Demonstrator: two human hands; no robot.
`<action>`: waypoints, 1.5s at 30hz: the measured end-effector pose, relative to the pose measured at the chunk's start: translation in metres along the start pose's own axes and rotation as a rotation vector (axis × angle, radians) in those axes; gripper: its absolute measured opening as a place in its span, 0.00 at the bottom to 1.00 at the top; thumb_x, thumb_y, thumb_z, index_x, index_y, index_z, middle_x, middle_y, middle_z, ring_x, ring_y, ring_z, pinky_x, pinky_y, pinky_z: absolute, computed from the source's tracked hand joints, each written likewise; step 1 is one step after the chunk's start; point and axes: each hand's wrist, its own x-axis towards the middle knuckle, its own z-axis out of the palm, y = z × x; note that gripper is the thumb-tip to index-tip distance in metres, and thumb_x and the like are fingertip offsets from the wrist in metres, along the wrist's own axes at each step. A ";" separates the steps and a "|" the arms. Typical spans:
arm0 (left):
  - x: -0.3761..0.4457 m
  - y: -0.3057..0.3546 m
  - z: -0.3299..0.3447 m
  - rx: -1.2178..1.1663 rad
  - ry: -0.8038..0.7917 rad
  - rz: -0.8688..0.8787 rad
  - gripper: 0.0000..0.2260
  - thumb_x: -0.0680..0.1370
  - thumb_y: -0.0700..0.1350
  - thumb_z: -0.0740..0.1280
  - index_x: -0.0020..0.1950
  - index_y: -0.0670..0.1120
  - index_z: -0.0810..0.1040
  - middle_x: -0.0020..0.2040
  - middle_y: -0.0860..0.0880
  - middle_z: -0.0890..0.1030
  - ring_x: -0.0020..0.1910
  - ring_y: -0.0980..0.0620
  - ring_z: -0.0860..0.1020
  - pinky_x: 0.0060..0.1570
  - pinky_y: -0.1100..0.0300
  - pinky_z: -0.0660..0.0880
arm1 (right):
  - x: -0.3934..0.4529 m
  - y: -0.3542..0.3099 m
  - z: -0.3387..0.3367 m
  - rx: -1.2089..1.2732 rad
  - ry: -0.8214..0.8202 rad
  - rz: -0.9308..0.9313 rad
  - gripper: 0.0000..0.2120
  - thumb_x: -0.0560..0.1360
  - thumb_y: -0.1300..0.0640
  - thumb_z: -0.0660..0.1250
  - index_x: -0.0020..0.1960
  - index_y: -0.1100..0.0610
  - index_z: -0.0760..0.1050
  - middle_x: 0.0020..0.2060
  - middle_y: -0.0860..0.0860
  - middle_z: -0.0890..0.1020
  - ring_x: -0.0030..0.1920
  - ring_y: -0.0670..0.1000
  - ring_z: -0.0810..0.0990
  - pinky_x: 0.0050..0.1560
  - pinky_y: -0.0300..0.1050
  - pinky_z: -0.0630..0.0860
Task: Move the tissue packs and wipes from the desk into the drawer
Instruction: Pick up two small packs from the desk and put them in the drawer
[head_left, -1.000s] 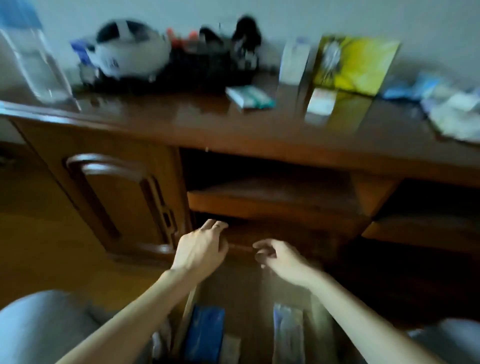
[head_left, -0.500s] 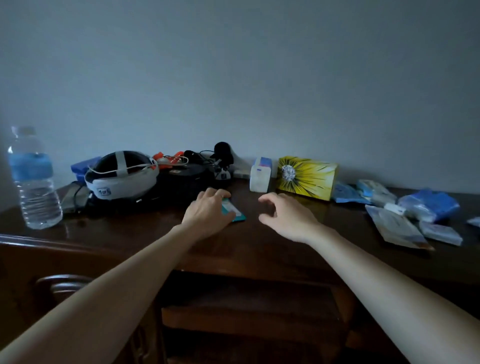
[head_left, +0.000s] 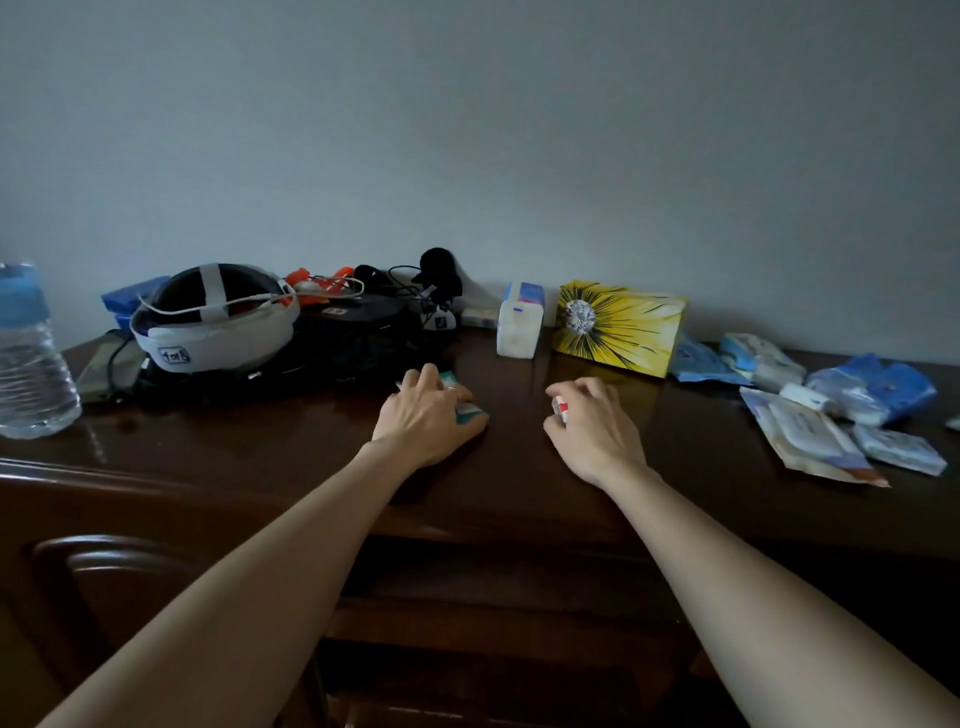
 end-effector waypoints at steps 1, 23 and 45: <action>-0.003 0.000 -0.001 -0.006 0.004 0.000 0.26 0.73 0.70 0.60 0.66 0.60 0.76 0.57 0.50 0.68 0.61 0.47 0.68 0.50 0.52 0.73 | -0.002 -0.001 -0.001 0.011 -0.021 0.028 0.22 0.80 0.47 0.63 0.73 0.47 0.69 0.73 0.53 0.67 0.73 0.56 0.66 0.56 0.53 0.76; -0.312 0.016 0.123 -0.132 -0.030 0.195 0.33 0.65 0.44 0.80 0.67 0.49 0.71 0.62 0.50 0.79 0.61 0.51 0.79 0.46 0.60 0.81 | -0.329 0.012 0.138 0.777 -0.201 -0.004 0.33 0.73 0.48 0.68 0.73 0.32 0.56 0.67 0.34 0.68 0.67 0.38 0.73 0.57 0.28 0.74; -0.364 -0.033 0.276 -0.142 -0.700 -0.046 0.19 0.76 0.44 0.68 0.64 0.51 0.67 0.60 0.52 0.76 0.58 0.54 0.75 0.49 0.58 0.76 | -0.413 0.038 0.278 0.549 -0.880 0.622 0.26 0.76 0.53 0.70 0.72 0.46 0.68 0.61 0.47 0.78 0.57 0.48 0.78 0.58 0.52 0.80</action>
